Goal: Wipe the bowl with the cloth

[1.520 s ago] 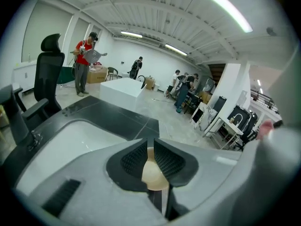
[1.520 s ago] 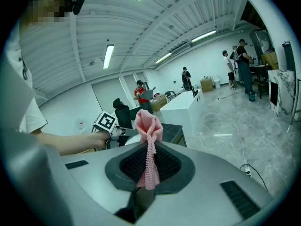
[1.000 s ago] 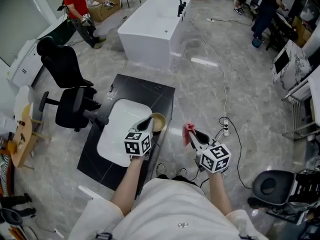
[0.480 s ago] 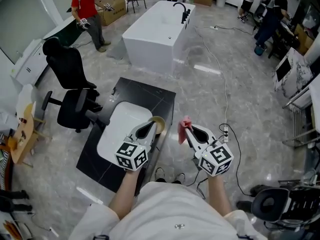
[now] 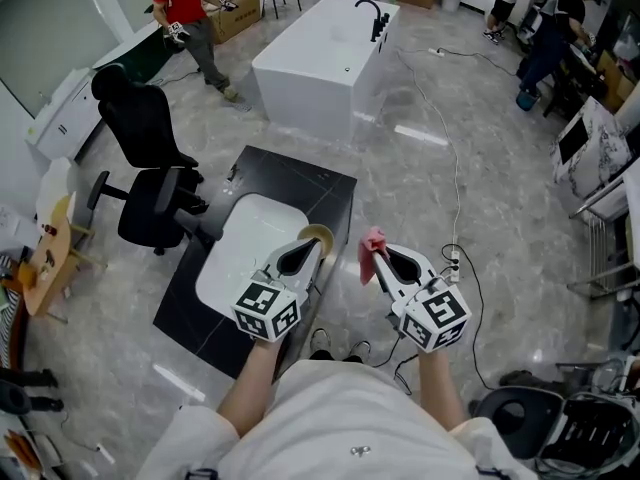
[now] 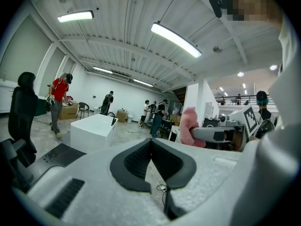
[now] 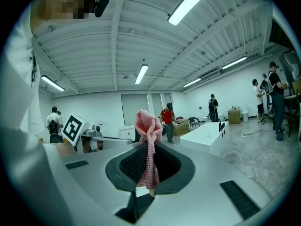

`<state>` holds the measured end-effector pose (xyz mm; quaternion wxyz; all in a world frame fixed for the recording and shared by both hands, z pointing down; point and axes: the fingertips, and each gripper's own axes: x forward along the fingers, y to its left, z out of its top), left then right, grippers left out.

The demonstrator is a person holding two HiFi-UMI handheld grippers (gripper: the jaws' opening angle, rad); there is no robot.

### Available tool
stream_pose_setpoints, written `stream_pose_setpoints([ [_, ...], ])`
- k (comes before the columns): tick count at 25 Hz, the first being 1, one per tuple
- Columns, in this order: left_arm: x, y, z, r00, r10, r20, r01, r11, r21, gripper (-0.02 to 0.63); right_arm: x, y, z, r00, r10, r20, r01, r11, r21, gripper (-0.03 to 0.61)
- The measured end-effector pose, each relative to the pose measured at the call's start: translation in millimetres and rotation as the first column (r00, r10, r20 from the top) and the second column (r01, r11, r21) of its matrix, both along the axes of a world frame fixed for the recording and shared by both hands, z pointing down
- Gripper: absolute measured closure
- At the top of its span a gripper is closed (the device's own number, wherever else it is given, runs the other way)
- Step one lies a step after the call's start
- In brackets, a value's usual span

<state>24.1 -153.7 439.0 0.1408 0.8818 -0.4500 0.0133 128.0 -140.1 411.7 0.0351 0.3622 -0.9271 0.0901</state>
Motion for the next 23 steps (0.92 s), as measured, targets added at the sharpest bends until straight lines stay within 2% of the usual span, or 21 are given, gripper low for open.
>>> stream_pose_setpoints([
  [23,8,-1,-5,1.0,-0.022,0.006,0.022,1.0,0.009,0.601,13,4,2,1.0,-0.005,-0.018,0.005,1.0,-0.002,0.552],
])
